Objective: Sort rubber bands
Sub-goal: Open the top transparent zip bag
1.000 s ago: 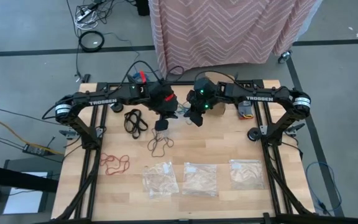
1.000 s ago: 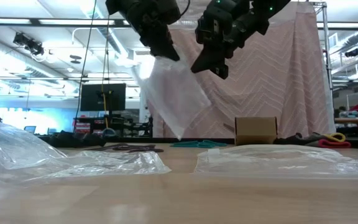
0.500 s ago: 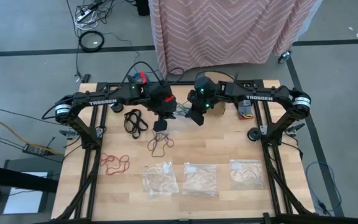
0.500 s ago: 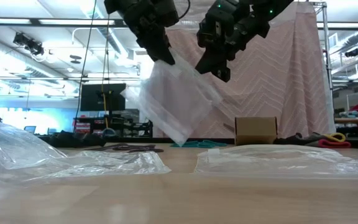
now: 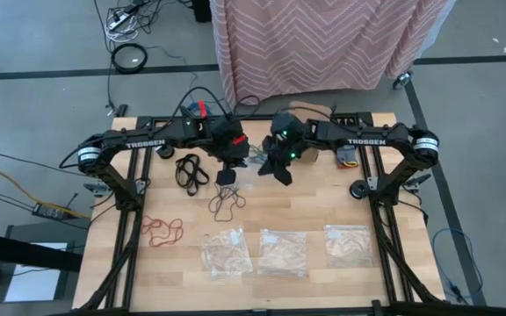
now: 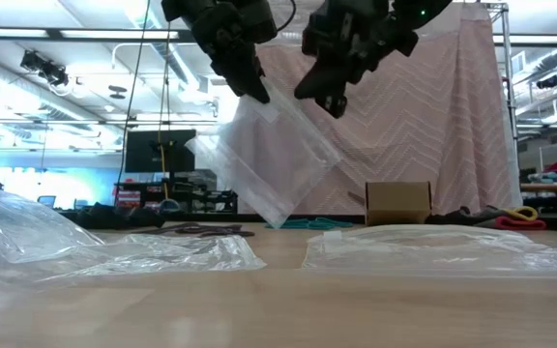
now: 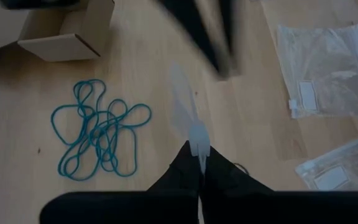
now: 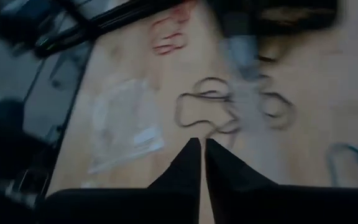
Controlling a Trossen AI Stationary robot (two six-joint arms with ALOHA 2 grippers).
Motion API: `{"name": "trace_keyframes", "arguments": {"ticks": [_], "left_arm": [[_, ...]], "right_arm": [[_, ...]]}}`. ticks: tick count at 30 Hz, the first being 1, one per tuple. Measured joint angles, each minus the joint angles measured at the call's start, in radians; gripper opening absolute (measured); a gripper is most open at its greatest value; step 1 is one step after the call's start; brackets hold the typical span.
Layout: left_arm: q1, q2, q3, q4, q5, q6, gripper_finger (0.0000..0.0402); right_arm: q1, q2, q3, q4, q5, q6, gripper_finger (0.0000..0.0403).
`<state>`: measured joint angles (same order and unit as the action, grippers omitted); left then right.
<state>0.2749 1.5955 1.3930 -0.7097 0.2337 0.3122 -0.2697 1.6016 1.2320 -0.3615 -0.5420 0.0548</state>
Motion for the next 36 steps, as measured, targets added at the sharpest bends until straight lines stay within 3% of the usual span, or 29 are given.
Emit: {"name": "trace_keyframes", "arguments": {"ticks": [8, 12, 27, 36], "left_arm": [[0.000, 0.000, 0.000, -0.001, 0.001, 0.000, 0.0000], [0.000, 0.000, 0.000, -0.018, 0.003, 0.001, 0.0000], [0.000, 0.000, 0.000, -0.020, 0.008, 0.001, 0.0000], [-0.002, 0.000, -0.001, 0.060, 0.027, -0.006, 0.0000]], "right_arm": [[0.041, 0.000, 0.000, -0.004, 0.145, -0.039, 0.0119], [0.038, 0.000, 0.000, -0.005, 0.181, -0.033, 0.0148], [0.026, 0.000, 0.000, 0.004, 0.183, -0.005, 0.0148], [0.026, 0.000, 0.000, 0.036, 0.163, -0.005, 0.0143]]}}
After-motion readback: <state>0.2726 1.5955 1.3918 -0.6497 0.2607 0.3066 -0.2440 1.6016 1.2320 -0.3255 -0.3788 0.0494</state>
